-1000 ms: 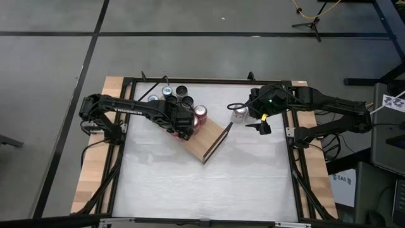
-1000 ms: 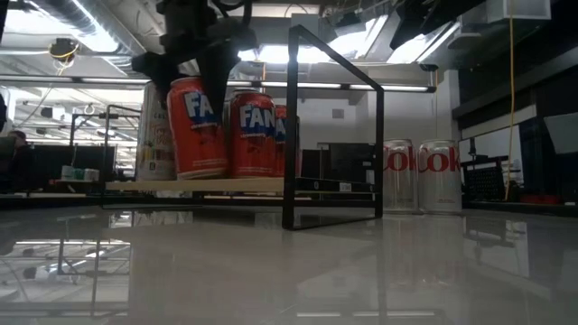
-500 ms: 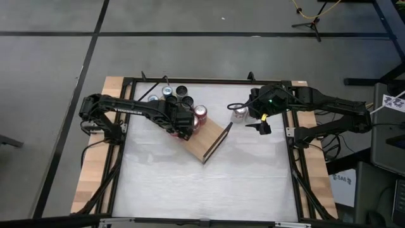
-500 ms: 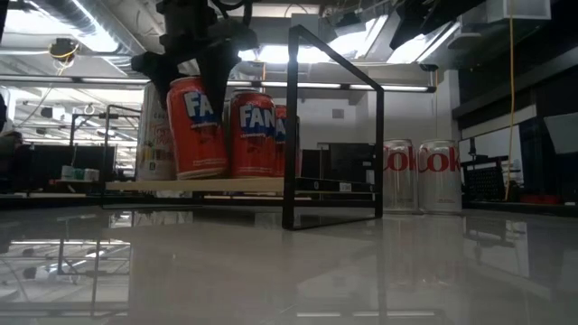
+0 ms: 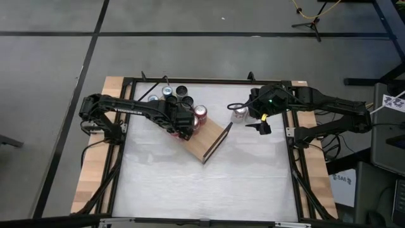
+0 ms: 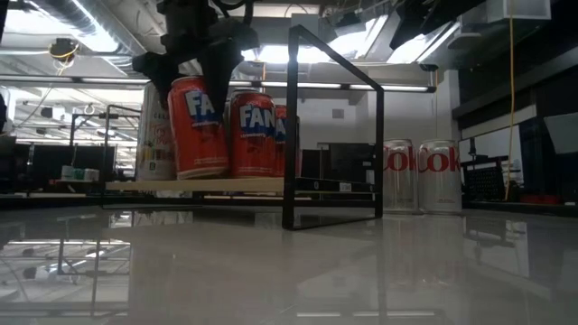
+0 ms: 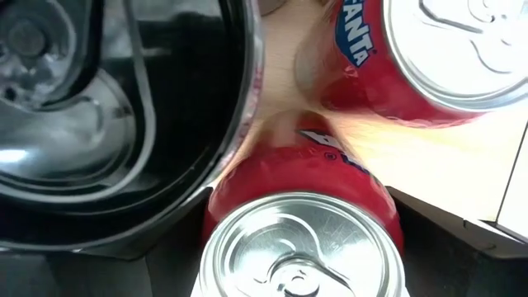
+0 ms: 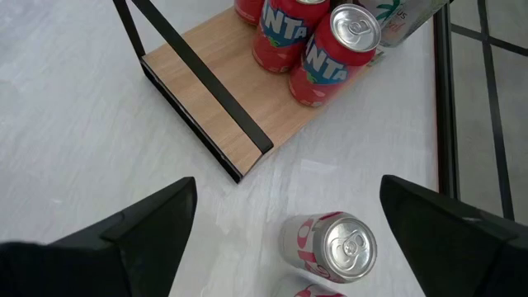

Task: Place canned beverage on shelf
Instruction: Put the red soda can aligned with the other red soda can on the shelf

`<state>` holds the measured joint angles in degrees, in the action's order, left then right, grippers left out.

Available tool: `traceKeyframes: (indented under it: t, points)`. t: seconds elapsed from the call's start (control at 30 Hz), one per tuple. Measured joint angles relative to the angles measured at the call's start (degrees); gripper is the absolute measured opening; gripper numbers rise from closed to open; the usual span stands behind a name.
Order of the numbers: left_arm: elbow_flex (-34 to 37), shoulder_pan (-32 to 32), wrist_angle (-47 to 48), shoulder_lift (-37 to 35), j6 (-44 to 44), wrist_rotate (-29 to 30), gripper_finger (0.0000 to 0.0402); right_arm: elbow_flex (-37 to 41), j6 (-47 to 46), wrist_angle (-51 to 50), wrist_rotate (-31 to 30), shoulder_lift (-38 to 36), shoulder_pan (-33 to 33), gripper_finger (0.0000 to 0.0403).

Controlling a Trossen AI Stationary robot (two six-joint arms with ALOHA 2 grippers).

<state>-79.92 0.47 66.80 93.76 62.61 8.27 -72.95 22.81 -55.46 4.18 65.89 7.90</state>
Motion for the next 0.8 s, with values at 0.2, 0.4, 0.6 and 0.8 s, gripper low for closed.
traceKeyframes:
  t: [0.2, 0.4, 0.6, 0.8]
  points:
    - [0.0, 0.0, -0.5, 0.0, 0.3, 0.7, 0.0319, 0.0, 0.0, 0.0, 0.0, 0.0, 0.0, 0.0379]
    - [0.0, 0.0, -1.7, 0.0, -0.1, 1.2, 0.032, 0.0, 0.0, 0.0, 0.0, 0.0, 0.0, 0.0379]
    - [0.0, 0.0, -1.7, 0.0, -0.1, 1.3, 0.0321, 0.0, 0.0, 0.0, 0.0, 0.0, 0.0, 0.0379]
    - [0.0, -0.1, -1.7, 0.0, -0.2, 1.3, 0.0321, 0.0, 0.0, 0.0, 0.0, 0.0, 0.0, 0.0379]
